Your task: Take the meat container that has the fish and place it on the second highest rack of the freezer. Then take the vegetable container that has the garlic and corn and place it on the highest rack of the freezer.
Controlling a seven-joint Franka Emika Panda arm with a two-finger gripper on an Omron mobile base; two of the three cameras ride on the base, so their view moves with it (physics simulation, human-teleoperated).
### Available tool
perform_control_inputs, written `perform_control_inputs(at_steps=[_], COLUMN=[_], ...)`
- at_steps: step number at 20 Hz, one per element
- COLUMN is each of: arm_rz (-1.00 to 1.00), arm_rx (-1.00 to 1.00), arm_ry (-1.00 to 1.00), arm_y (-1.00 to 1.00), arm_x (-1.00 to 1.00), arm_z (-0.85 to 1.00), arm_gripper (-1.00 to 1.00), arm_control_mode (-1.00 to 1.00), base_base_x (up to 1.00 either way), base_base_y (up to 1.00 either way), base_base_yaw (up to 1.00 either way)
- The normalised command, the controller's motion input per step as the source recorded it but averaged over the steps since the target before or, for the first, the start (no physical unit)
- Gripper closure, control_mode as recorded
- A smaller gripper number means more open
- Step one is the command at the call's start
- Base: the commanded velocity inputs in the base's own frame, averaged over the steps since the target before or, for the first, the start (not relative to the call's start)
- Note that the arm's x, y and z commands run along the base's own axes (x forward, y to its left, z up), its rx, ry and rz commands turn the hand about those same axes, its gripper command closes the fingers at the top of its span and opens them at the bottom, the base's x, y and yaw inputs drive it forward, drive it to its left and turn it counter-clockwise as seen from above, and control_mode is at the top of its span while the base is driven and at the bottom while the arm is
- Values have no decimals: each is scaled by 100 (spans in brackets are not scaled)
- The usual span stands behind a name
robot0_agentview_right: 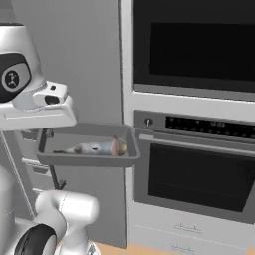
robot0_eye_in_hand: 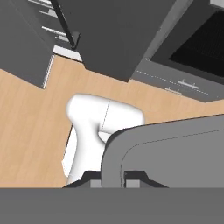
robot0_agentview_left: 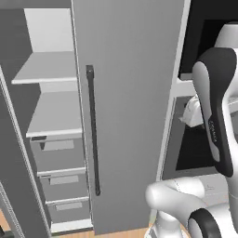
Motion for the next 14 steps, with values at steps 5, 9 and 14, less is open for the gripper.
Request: perform_control_inputs(at_steps=[5, 9, 14], arm_rz=[0, 0, 0], arm_rx=[0, 0, 0], arm_ry=[0, 0, 0], arm_y=[0, 0, 0], arm_x=[0, 0, 0], arm_z=[0, 0, 0], arm_gripper=[100, 100, 100], arm_control_mode=[100, 100, 100], base_base_x=[-16, 0, 0], base_base_y=[92, 75, 34], base_base_yaw=[0, 0, 0])
